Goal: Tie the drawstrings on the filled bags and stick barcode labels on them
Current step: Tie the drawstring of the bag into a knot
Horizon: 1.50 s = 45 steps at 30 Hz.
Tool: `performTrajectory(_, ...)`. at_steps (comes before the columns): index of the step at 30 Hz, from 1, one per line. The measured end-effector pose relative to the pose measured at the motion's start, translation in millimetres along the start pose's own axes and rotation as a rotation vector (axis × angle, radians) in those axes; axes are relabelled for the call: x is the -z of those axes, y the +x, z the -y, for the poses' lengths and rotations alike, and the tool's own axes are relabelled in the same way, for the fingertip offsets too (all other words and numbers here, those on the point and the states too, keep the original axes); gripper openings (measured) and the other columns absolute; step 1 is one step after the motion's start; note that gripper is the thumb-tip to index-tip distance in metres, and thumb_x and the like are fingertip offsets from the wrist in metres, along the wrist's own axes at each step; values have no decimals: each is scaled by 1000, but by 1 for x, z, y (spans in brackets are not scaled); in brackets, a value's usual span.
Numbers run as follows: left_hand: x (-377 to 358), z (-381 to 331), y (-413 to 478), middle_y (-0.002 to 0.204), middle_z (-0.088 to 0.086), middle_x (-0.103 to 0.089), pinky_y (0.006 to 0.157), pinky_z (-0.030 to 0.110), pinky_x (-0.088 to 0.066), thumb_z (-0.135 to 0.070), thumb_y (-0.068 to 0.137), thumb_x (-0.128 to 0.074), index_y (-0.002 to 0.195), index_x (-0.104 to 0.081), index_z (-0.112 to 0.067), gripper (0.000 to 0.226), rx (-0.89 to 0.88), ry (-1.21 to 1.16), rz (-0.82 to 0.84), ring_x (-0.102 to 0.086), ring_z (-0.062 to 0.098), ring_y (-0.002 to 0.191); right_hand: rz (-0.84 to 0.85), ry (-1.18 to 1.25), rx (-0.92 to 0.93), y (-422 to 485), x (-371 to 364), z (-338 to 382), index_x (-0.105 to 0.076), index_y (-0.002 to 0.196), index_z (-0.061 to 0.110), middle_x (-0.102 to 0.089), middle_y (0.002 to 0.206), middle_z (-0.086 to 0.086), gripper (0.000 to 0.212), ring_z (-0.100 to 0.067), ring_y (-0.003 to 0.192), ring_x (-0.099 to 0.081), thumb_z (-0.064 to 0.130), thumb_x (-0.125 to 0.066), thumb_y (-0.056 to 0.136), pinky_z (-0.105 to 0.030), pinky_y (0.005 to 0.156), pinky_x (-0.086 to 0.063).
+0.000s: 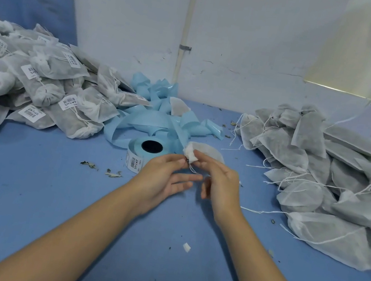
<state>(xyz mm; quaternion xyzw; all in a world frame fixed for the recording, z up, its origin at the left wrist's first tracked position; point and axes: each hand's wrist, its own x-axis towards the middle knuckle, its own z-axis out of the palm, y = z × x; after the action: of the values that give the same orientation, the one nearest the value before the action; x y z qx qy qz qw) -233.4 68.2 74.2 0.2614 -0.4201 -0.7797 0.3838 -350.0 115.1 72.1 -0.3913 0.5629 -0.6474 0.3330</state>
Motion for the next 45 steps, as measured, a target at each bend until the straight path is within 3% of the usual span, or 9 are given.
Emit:
performTrajectory(7,-2,11,3,78,6,-73,59,21,-55,-4,99,-43,97,-56,-6,13,-36,-27,-52,-71,15,73,18,-22,64,0,-2,-10,-72,107,15,-68,72,8,39,-8,44,-49,-6,-45,89,-18,43,-42)
performTrajectory(11,-7,18,2,67,3,-59,49,17,-45,-11,97,-51,89,-60,-6,13,-41,180,-105,-61,9,55,5,-63,77,0,-2,-13,-69,110,16,-66,68,6,32,-10,53,-55,-1,-51,91,-20,52,-47)
performTrajectory(19,-16,25,0,48,-3,-53,40,18,-29,-6,96,-45,97,-58,-21,19,-88,378,-77,-50,10,39,-248,-191,63,-5,13,-22,-55,84,18,-68,80,-3,10,-10,49,-59,20,-62,90,-30,62,-46)
performTrajectory(24,-21,27,3,45,-2,-50,40,22,-31,1,92,-41,113,-56,-20,34,-106,419,-27,-50,14,40,-2,-13,-36,-9,13,-13,-69,72,6,-56,52,-12,20,-23,45,-52,10,-57,88,-22,50,-43)
performTrajectory(29,-25,29,9,40,-4,-38,39,22,-27,6,90,-40,115,-56,-15,36,-99,376,-20,-36,12,36,-62,109,-115,-4,15,-10,-68,78,2,-60,70,-17,11,-25,62,-54,7,-61,85,-31,63,-46)
performTrajectory(34,-23,29,8,45,-7,-27,38,18,-23,12,88,-35,113,-55,-18,44,-41,354,14,-25,7,39,-168,139,-200,1,16,-8,-72,82,6,-65,78,-5,7,-12,68,-48,6,-66,81,-10,50,-39)
performTrajectory(39,-24,28,6,43,-8,-31,38,17,-27,9,90,-35,104,-55,-25,42,6,419,64,-29,7,37,-188,211,-281,1,20,-4,-73,87,3,-70,78,-4,10,-9,71,-57,6,-64,82,-10,54,-43)
performTrajectory(42,-21,32,6,45,-6,-40,42,17,-34,-2,95,-44,113,-55,-17,27,-90,588,14,-38,9,40,-126,284,-287,2,25,-3,-70,84,10,-72,81,-1,13,-5,73,-62,10,-58,88,-13,63,-45)
performTrajectory(45,-8,36,6,54,-9,-46,52,10,-35,-18,95,-53,100,-59,-19,8,-381,975,-108,-45,-2,50,-26,334,-292,2,30,-1,-64,86,15,-75,87,1,16,-5,81,-65,14,-51,94,-20,79,-45)
